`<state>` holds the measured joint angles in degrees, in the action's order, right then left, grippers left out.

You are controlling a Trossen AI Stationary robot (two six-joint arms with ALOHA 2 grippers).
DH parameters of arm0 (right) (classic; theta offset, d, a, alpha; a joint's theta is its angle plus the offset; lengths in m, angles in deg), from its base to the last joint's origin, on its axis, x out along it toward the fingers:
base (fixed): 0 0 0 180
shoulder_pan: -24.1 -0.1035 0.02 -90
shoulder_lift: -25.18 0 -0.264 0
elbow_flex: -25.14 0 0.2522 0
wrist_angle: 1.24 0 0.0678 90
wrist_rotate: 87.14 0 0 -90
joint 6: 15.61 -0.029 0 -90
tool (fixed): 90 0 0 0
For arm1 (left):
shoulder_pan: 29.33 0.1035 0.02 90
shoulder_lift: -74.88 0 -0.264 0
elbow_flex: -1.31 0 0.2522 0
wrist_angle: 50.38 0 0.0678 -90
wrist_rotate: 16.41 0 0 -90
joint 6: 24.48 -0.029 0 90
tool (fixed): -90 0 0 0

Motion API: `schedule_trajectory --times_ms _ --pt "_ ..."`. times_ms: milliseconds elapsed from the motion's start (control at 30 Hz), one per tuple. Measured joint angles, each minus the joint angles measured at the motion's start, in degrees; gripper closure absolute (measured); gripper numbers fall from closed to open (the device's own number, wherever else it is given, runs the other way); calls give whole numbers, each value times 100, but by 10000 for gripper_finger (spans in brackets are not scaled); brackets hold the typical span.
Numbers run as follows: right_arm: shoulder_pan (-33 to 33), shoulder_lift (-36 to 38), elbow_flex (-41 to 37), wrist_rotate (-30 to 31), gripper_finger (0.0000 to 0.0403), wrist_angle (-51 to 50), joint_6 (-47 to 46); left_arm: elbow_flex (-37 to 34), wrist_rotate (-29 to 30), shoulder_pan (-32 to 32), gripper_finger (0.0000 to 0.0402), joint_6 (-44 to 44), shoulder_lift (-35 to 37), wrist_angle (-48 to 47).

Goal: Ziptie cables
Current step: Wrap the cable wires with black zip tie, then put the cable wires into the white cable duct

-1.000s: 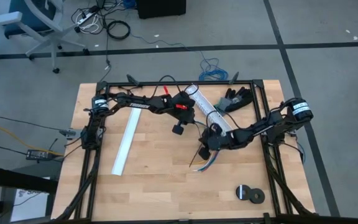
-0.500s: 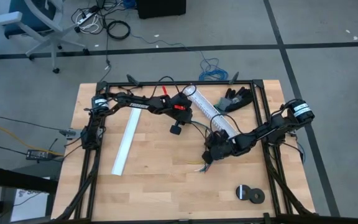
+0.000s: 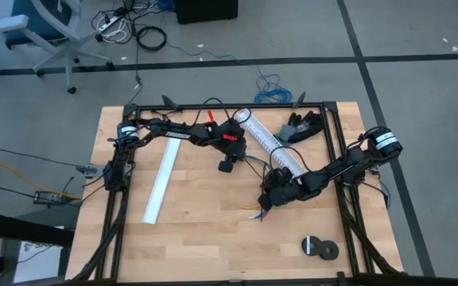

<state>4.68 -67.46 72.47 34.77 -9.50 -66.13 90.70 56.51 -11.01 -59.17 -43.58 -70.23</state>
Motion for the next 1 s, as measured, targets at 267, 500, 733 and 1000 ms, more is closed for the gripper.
schedule_trajectory --times_ms 267,500,733,1000 --pt "-37 60 6 -1373 328 131 -493 257 -74 2 191 342 32 -209" --pt "-238 614 -9 -1400 326 78 -372 542 -825 72 188 391 178 -263" --pt "-371 1343 -4 -1073 327 -570 -184 542 -839 92 188 478 195 -715" --pt "-743 2163 -4 -955 328 -2307 -1403 511 -955 176 188 470 195 -1766"
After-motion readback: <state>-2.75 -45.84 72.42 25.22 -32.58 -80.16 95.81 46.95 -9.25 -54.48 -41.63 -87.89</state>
